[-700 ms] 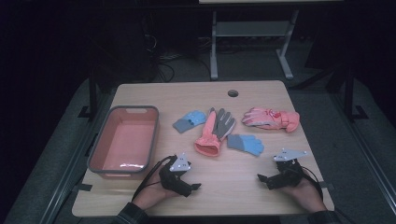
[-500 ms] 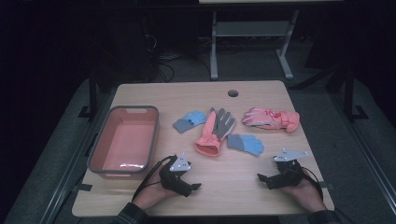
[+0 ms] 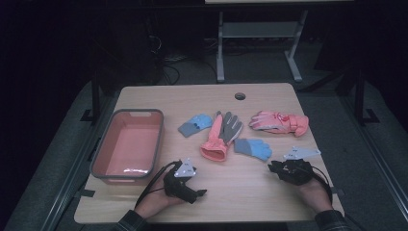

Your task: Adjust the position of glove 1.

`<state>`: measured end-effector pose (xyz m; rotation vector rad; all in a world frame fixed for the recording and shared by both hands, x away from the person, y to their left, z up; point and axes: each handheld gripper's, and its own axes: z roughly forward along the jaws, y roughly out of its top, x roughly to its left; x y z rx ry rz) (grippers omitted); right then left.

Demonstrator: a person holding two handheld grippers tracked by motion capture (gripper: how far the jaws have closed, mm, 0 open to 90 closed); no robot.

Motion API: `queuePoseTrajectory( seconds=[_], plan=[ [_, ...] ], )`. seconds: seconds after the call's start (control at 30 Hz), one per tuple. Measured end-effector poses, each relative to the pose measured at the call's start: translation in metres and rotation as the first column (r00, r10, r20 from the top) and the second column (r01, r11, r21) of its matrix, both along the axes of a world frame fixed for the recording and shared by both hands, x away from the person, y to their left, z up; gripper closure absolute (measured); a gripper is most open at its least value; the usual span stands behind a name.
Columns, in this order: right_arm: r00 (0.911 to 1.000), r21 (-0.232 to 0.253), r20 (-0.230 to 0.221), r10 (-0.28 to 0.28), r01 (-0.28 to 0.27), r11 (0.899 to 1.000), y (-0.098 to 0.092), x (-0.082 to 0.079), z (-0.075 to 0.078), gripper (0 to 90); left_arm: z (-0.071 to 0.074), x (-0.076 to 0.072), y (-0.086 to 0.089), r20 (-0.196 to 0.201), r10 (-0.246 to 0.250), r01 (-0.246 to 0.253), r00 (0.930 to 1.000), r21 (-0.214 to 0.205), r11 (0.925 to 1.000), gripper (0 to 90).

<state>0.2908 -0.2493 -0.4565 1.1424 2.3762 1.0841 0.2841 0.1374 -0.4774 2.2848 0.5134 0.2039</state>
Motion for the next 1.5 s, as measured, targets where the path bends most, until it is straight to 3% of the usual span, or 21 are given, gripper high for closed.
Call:
queuePoseTrajectory(
  seconds=[0.17,0.53,1.0,1.3,1.5],
  plan=[
    [0.9996,0.031,-0.019,0.022,-0.021,0.999,0.003,0.006,0.003,89.9,0.0,-0.001,0.0,0.002,0.004,-0.004,1.0,-0.002,1.0,12.4],
    [0.9979,0.024,-0.011,0.063,-0.063,0.998,0.015,0.024,0.007,90.0,0.0,-0.001,0.0,0.0,0.002,-0.002,1.0,-0.001,1.0,12.1],
    [0.9986,0.027,-0.004,0.053,-0.053,0.998,0.028,0.049,0.007,90.0,0.0,0.0,0.0,0.0,-0.005,0.005,1.0,0.006,1.0,12.2],
    [0.9989,0.028,-0.032,0.033,-0.032,0.999,0.033,0.069,-0.002,90.0,0.001,0.001,0.0,0.001,-0.01,0.01,0.9999,0.015,0.9998,12.2],
    [0.9985,0.033,-0.041,0.036,-0.035,0.999,0.033,0.071,-0.005,90.0,0.001,0.001,0.0,0.002,-0.01,0.01,0.9999,0.016,0.9998,12.2]
  ],
)
